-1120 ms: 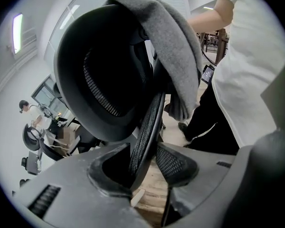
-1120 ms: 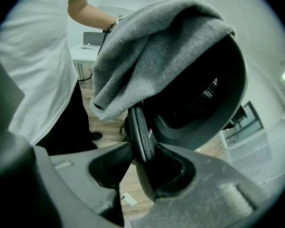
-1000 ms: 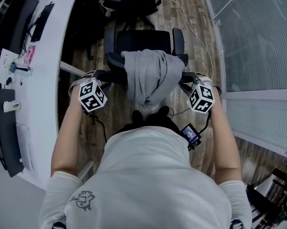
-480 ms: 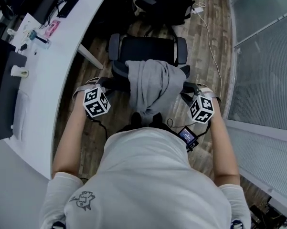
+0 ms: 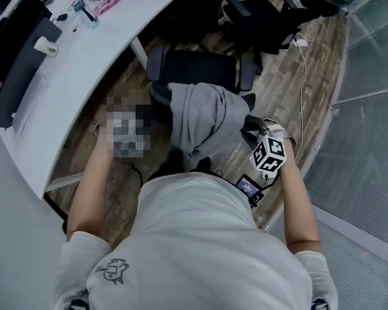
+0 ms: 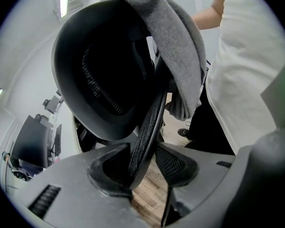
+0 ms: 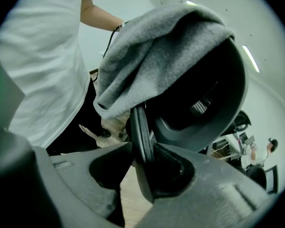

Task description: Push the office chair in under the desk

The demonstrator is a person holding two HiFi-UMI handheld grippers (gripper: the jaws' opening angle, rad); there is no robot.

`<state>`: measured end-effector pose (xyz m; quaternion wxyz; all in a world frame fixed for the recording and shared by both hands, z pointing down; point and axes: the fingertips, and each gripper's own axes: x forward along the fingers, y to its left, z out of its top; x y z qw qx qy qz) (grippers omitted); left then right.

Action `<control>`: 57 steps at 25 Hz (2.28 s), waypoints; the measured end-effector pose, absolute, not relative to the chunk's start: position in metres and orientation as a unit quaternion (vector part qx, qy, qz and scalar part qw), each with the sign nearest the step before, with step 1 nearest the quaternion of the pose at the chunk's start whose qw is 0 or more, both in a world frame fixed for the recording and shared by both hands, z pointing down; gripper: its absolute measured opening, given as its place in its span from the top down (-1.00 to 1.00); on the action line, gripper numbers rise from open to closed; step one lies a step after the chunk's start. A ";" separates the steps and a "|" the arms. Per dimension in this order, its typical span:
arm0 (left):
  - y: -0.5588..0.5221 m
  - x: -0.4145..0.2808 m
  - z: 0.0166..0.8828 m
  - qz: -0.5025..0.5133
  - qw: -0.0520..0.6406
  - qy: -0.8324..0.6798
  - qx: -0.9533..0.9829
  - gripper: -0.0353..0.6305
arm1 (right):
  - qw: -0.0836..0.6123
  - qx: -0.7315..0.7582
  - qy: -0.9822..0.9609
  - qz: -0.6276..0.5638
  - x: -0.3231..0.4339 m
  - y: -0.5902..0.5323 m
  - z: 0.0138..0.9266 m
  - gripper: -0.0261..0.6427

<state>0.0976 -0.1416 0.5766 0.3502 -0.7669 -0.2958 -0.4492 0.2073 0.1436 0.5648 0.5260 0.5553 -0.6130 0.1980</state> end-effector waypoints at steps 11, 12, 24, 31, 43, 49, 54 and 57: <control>-0.138 0.042 0.570 -0.492 0.306 -0.207 -0.788 0.40 | 0.539 0.477 -0.681 0.136 0.208 0.120 0.561 0.55; -0.137 0.037 0.571 -0.495 0.303 -0.200 -0.790 0.40 | 0.539 0.471 -0.685 0.132 0.206 0.118 0.562 0.55; -0.177 -0.057 0.570 -0.517 0.265 -0.152 -0.800 0.40 | 0.549 0.416 -0.718 0.100 0.143 0.054 0.561 0.56; -0.205 -0.116 0.570 -0.527 0.250 -0.132 -0.802 0.40 | 0.551 0.391 -0.732 0.090 0.094 0.017 0.562 0.56; -0.234 -0.213 0.571 -0.534 0.225 -0.100 -0.809 0.40 | 0.555 0.361 -0.746 0.069 0.016 -0.033 0.565 0.56; -0.247 -0.255 0.571 -0.535 0.216 -0.086 -0.812 0.40 | 0.558 0.346 -0.751 0.061 -0.017 -0.057 0.566 0.55; -0.259 -0.288 0.571 -0.534 0.212 -0.077 -0.815 0.40 | 0.562 0.334 -0.755 0.057 -0.046 -0.076 0.567 0.55; -0.265 -0.307 0.571 -0.532 0.211 -0.072 -0.817 0.40 | 0.566 0.325 -0.755 0.053 -0.063 -0.085 0.569 0.55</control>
